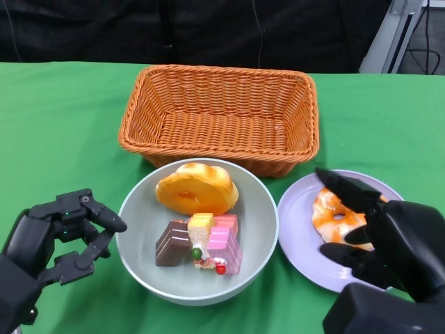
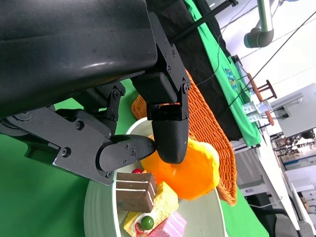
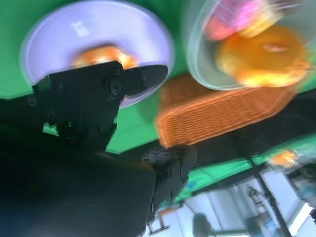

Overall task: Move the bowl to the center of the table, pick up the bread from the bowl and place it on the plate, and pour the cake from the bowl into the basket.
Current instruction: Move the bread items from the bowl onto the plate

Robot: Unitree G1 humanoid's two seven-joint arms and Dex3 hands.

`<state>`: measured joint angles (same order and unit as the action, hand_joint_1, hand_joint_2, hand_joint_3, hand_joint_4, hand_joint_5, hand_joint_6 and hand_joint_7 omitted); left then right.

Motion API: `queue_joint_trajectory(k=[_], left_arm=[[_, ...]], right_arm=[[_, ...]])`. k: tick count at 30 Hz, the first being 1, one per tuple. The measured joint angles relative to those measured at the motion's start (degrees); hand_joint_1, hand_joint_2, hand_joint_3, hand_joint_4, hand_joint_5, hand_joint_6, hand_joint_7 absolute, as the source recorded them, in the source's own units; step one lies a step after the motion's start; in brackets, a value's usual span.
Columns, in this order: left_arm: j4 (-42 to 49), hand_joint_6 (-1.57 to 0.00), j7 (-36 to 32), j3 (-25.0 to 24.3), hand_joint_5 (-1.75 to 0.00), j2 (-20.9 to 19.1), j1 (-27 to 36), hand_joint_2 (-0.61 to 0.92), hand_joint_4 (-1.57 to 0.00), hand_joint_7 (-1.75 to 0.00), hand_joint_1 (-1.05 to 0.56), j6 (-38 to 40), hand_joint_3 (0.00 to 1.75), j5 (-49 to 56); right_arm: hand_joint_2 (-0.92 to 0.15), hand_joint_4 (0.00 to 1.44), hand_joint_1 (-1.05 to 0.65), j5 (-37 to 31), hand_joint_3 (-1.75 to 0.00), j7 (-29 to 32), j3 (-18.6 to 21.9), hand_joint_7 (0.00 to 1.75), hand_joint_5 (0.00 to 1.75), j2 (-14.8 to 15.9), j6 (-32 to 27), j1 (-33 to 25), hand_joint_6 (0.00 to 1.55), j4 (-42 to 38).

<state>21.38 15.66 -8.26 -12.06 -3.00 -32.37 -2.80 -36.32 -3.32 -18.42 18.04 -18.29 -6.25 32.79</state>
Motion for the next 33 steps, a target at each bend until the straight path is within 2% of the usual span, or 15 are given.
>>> queue_joint_trajectory(k=[4,8,13,19,26,33], left_arm=[[0.19,-0.85,-0.02,0.01,-1.41,0.00,0.00,0.69,-0.82,-1.11,-0.13,-0.01,0.72,0.02],[0.52,-0.85,-0.13,0.02,-1.41,0.01,-0.11,0.68,-0.82,-1.10,-0.14,0.00,0.71,0.01],[1.10,-0.86,-0.68,0.06,-1.42,0.03,-0.18,0.68,-0.82,-1.11,-0.13,-0.13,0.72,0.27],[1.42,-0.85,-1.30,0.24,-1.44,0.04,-0.32,0.67,-0.83,-1.14,-0.14,-1.05,0.74,1.24],[1.78,-0.84,-1.40,0.31,-1.43,0.08,-0.34,0.68,-0.82,-1.15,-0.15,-1.16,0.73,1.31],[1.72,-0.84,-2.01,0.68,-1.43,0.37,-0.31,0.68,-0.81,-1.15,-0.14,-1.12,0.72,1.38]], right_arm=[[-0.92,1.13,-0.50,4.60,-0.08,-2.98,1.11,0.10,0.09,-1.85,1.18,0.59,0.61,1.26],[-0.92,1.16,-0.51,4.93,-0.07,-5.80,1.11,0.07,0.09,-3.45,0.57,3.22,0.61,1.41],[-0.92,1.18,-0.54,3.71,-0.07,-7.62,-0.75,0.05,0.09,-5.74,-1.29,7.08,0.60,0.19],[-0.92,1.16,-0.57,0.53,-0.08,-8.83,-4.19,0.03,0.07,-8.51,-3.64,12.76,0.58,-4.99],[-0.92,1.12,-0.62,-2.68,-0.11,-10.54,-7.45,0.00,0.04,-10.16,-5.53,19.05,0.55,-11.84],[-0.92,1.23,-0.61,-4.19,-0.09,-10.76,-9.44,0.00,0.09,-11.73,-6.24,24.46,0.51,-20.58]])
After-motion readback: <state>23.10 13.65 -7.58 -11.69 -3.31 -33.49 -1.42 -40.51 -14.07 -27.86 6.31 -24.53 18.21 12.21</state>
